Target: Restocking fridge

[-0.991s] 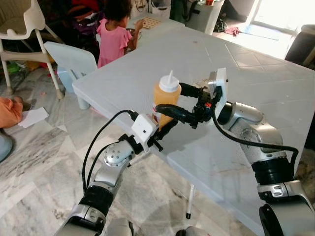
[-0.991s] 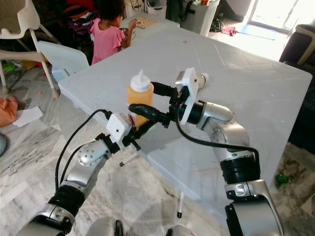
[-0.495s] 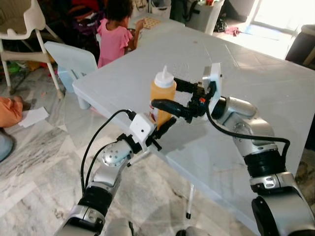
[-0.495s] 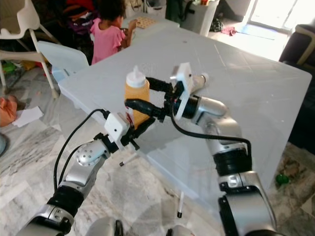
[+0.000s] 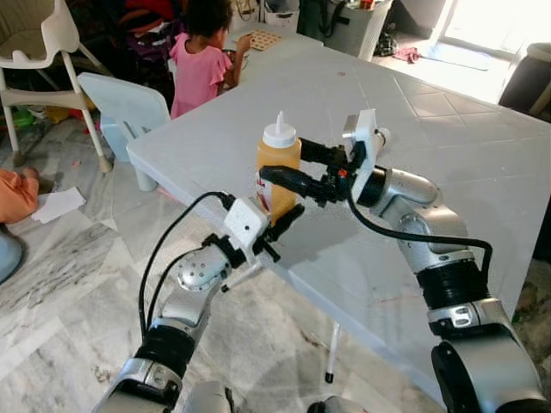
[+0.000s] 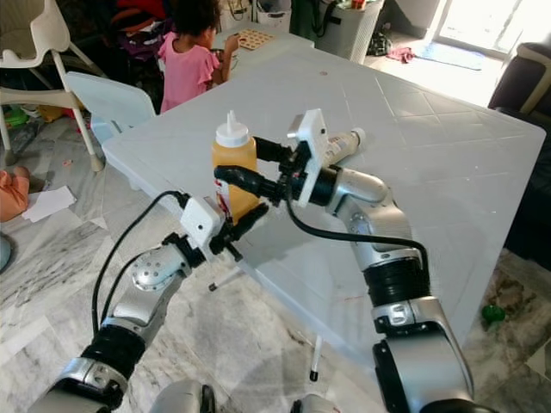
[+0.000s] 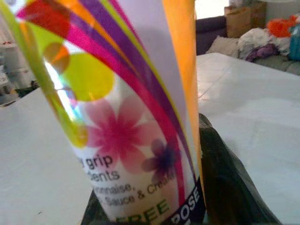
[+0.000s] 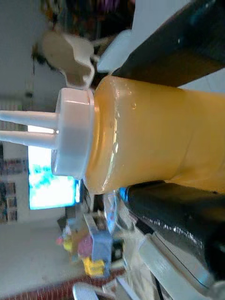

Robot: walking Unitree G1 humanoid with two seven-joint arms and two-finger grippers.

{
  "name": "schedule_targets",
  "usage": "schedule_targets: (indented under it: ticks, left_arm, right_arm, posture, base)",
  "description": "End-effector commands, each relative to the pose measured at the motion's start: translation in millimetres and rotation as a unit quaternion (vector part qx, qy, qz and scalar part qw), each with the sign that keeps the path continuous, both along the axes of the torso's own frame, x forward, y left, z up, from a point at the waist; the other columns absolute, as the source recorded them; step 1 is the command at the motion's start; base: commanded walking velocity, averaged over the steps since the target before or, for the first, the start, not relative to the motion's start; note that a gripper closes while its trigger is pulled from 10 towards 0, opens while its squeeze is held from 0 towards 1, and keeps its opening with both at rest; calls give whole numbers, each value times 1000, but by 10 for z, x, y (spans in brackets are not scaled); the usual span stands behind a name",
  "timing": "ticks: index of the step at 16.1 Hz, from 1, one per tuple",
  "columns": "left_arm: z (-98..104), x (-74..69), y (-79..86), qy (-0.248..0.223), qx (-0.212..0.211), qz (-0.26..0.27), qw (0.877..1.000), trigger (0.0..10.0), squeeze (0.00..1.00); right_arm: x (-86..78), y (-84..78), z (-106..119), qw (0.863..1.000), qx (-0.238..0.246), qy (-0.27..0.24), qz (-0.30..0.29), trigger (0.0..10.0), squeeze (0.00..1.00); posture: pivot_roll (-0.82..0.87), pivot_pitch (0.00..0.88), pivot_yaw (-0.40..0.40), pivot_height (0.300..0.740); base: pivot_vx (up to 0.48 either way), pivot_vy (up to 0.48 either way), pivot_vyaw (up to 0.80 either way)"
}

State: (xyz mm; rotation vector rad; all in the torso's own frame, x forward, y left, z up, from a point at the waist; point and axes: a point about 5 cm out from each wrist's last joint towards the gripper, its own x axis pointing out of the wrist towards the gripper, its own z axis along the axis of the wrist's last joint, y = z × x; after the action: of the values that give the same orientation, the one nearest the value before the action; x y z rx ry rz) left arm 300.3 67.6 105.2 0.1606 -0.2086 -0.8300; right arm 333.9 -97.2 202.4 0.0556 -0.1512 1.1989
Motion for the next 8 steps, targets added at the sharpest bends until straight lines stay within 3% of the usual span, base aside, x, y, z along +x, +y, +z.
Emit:
schedule_targets:
  ticks: [1, 2, 6, 8]
  left_arm:
    - [-107, -26, -15, 20, 35, -16, 999, 10000, 94]
    - [-108, -3, 20, 23, 34, -4, 999, 10000, 1000]
    - [-154, 44, 73, 41, 51, 5, 998, 10000, 1000]
    - [-187, 89, 108, 61, 64, 15, 996, 10000, 1000]
  right_arm:
    - [74, -128, 311, 992, 45, -63, -95, 0, 0]
    - [55, -124, 333, 990, 50, -74, -108, 0, 0]
    - [-32, -107, 325, 975, 33, -135, -173, 0, 0]
    - [-1, -160, 313, 955, 21, -164, -247, 0, 0]
  posture:
    - [22, 0, -20, 740]
    - [22, 0, -19, 740]
    - [21, 0, -13, 740]
    - [20, 0, -12, 740]
  base:
    - [0, 0, 0]
    - [0, 0, 0]
    - [0, 0, 0]
    - [0, 0, 0]
